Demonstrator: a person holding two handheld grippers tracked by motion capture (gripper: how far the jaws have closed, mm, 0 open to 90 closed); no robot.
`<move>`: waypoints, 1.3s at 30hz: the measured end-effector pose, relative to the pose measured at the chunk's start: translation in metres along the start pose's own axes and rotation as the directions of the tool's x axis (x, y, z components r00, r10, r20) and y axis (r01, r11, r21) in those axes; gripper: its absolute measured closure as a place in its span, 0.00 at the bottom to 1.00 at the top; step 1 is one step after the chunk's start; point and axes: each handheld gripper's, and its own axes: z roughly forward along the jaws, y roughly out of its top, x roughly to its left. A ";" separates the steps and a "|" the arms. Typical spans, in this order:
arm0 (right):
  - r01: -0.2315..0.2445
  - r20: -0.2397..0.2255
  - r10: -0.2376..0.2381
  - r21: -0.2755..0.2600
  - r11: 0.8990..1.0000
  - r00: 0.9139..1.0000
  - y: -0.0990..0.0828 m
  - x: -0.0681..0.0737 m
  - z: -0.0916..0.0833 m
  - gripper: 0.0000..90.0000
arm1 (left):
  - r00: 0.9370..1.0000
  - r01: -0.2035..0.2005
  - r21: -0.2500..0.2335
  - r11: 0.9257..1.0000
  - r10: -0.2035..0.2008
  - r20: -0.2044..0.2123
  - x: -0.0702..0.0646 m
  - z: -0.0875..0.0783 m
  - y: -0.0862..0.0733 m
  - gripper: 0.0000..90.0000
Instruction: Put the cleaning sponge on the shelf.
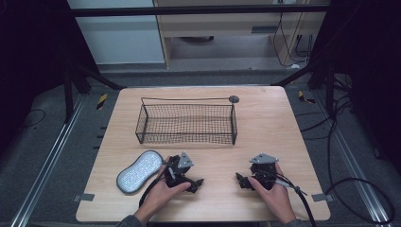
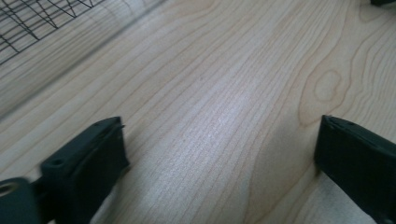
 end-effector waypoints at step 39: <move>0.002 -0.006 -0.002 0.000 1.000 1.000 0.000 0.000 0.000 0.01 | 0.973 0.138 0.194 0.971 -0.097 -0.208 0.086 -0.137 -0.014 0.05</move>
